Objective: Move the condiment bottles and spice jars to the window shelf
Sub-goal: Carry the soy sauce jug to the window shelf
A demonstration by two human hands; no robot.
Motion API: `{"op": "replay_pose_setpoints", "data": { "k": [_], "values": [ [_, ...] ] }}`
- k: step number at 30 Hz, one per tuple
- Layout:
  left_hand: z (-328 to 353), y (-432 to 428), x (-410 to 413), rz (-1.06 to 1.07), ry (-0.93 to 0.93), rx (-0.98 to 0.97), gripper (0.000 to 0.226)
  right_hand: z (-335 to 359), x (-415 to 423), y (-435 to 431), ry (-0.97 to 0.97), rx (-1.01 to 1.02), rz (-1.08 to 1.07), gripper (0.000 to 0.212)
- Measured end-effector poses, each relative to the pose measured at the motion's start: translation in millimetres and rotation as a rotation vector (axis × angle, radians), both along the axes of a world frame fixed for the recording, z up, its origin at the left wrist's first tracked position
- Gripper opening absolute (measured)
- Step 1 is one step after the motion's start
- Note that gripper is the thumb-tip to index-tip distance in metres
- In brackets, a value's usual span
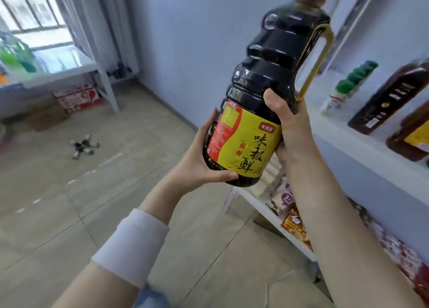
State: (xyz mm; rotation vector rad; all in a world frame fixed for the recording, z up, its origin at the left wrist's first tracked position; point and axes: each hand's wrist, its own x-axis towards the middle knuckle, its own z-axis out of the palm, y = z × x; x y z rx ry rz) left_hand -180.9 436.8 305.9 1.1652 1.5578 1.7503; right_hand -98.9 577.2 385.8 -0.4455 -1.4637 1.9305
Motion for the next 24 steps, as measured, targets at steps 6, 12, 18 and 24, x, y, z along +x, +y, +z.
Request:
{"op": "replay_pose_setpoints", "data": {
  "k": [6, 12, 18, 24],
  "values": [
    [2, -107, -95, 0.194, -0.025, 0.035, 0.117, 2, -122, -92, 0.016, 0.047, 0.238, 0.101],
    [-3, -201, -179, 0.357, -0.085, 0.044, 0.117, 0, -243, -177, -0.094, 0.093, 0.365, 0.115],
    [-15, -260, -262, 0.502, -0.13, 0.018, 0.116, -6, -349, -240, -0.156, 0.105, 0.506, 0.099],
    [-34, -272, -357, 0.606, -0.141, 0.011, 0.124, -18, -460, -252, -0.196, 0.098, 0.599, 0.078]
  ]
}}
